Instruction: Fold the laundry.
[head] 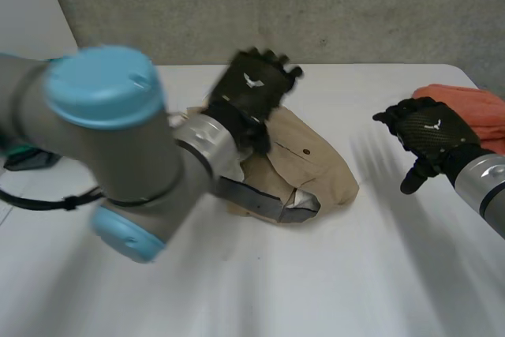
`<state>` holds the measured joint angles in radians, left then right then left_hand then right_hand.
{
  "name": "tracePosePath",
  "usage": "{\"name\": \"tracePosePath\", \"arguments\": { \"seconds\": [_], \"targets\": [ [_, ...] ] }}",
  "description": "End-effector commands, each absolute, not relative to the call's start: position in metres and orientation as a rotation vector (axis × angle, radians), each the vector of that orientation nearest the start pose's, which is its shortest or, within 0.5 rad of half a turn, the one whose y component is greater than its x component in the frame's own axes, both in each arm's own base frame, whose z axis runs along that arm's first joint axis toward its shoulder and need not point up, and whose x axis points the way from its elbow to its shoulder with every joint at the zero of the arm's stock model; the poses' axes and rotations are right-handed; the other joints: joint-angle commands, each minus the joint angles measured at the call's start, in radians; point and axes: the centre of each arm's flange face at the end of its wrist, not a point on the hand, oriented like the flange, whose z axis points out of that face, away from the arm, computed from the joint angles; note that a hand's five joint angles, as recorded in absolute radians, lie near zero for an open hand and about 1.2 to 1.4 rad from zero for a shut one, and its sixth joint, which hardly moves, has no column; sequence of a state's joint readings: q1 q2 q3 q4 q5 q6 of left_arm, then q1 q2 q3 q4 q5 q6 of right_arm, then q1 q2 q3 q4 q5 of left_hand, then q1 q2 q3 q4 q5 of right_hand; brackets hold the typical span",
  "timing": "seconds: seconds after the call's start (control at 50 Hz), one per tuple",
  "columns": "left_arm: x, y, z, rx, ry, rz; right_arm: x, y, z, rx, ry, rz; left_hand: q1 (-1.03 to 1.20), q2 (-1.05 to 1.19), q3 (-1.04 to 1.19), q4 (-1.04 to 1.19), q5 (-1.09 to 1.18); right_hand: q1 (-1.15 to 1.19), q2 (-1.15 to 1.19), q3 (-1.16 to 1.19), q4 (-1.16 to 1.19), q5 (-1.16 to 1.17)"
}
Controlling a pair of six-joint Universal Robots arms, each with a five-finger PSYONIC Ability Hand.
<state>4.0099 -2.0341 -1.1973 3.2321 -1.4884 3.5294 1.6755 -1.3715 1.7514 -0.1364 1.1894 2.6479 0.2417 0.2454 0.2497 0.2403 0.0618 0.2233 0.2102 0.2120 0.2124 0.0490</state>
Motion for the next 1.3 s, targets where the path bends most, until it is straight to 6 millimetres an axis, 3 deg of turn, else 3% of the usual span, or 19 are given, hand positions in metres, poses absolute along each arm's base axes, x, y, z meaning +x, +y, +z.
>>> {"name": "tracePosePath", "arguments": {
  "seconds": [0.02,0.08,0.2,0.32,0.46,0.52,0.58,0.6,0.64,0.72,0.76,0.8,0.9,0.98,1.08,1.14,1.24,1.28,1.3],
  "targets": [
    [-0.328,-0.265,0.279,1.162,2.028,-2.362,0.206,-0.282,0.224,-0.813,2.183,-1.774,-0.019,-0.023,-0.027,-0.018,-0.014,-0.049,-0.036,-0.037,-0.038,-0.049],
    [-0.317,-0.287,0.263,1.133,2.064,-2.293,0.218,-0.270,0.223,-0.803,2.165,-1.711,-0.019,-0.023,-0.027,-0.018,-0.014,-0.049,-0.036,-0.037,-0.038,-0.049],
    [-0.314,-0.327,0.203,1.234,2.208,-2.156,0.246,-0.249,0.204,-0.843,2.159,-1.613,-0.019,-0.023,-0.027,-0.018,-0.014,-0.049,-0.036,-0.037,-0.038,-0.049],
    [-0.321,-0.348,0.162,1.303,2.275,-2.107,0.278,-0.232,0.173,-0.905,2.185,-1.608,-0.016,-0.020,-0.024,-0.015,-0.011,-0.049,-0.036,-0.037,-0.038,-0.049],
    [-0.325,-0.361,0.124,1.329,2.319,-2.037,0.290,-0.240,0.145,-0.916,2.193,-1.671,0.095,0.091,0.087,0.096,0.100,-0.049,-0.036,-0.037,-0.038,-0.049],
    [-0.329,-0.359,0.122,1.360,2.292,-2.036,0.294,-0.246,0.140,-0.917,2.183,-1.691,0.393,0.389,0.385,0.394,0.398,0.263,0.276,0.274,0.274,0.262],
    [-0.333,-0.359,0.125,1.365,2.263,-2.048,0.295,-0.252,0.143,-0.925,2.164,-1.728,0.827,0.824,0.819,0.829,0.833,1.011,1.024,1.022,1.022,1.011],
    [-0.335,-0.358,0.129,1.363,2.250,-2.063,0.295,-0.254,0.144,-0.928,2.162,-1.738,1.151,1.148,1.143,1.153,1.157,1.171,1.184,1.183,1.182,1.171],
    [-0.339,-0.356,0.133,1.365,2.237,-2.080,0.293,-0.259,0.148,-0.938,2.148,-1.782,1.155,1.151,1.147,1.156,1.160,1.173,1.186,1.184,1.184,1.173],
    [-0.344,-0.345,0.156,1.316,2.200,-2.102,0.296,-0.265,0.161,-0.974,2.096,-1.866,1.155,1.151,1.147,1.156,1.160,1.173,1.186,1.184,1.184,1.173],
    [-0.343,-0.332,0.182,1.264,2.177,-2.117,0.297,-0.270,0.171,-0.992,2.064,-1.914,1.155,1.151,1.147,1.156,1.160,1.173,1.186,1.184,1.184,1.173],
    [-0.343,-0.319,0.199,1.241,2.164,-2.134,0.291,-0.287,0.187,-1.006,2.036,-2.008,1.155,1.151,1.147,1.156,1.160,1.173,1.186,1.184,1.184,1.173],
    [-0.349,-0.266,0.243,1.183,2.185,-2.237,0.277,-0.329,0.219,-1.033,1.972,-2.236,1.155,1.151,1.147,1.156,1.160,1.173,1.186,1.184,1.184,1.173],
    [-0.362,-0.223,0.255,1.141,2.276,-2.298,0.279,-0.357,0.231,-1.038,1.887,-2.366,1.155,1.151,1.147,1.156,1.160,1.173,1.186,1.184,1.184,1.173],
    [-0.386,-0.179,0.248,1.160,2.374,-2.321,0.272,-0.391,0.238,-0.990,1.740,-2.509,1.155,1.151,1.147,1.156,1.160,1.173,1.186,1.184,1.184,1.173],
    [-0.409,-0.154,0.234,1.240,2.425,-2.323,0.272,-0.404,0.221,-1.017,1.645,-2.531,1.155,1.151,1.147,1.156,1.160,1.173,1.186,1.184,1.184,1.173],
    [-0.441,-0.140,0.209,1.332,2.426,-2.363,0.264,-0.419,0.190,-1.055,1.620,-2.513,1.155,1.151,1.147,1.156,1.160,1.173,1.186,1.184,1.184,1.173],
    [-0.447,-0.139,0.201,1.350,2.424,-2.364,0.250,-0.427,0.178,-1.049,1.675,-2.499,1.155,1.151,1.147,1.156,1.160,0.938,0.951,0.949,0.949,0.938],
    [-0.451,-0.138,0.197,1.364,2.423,-2.363,0.247,-0.429,0.176,-1.045,1.693,-2.496,0.882,0.878,0.874,0.883,0.887,0.730,0.743,0.741,0.741,0.730]
  ]
}}
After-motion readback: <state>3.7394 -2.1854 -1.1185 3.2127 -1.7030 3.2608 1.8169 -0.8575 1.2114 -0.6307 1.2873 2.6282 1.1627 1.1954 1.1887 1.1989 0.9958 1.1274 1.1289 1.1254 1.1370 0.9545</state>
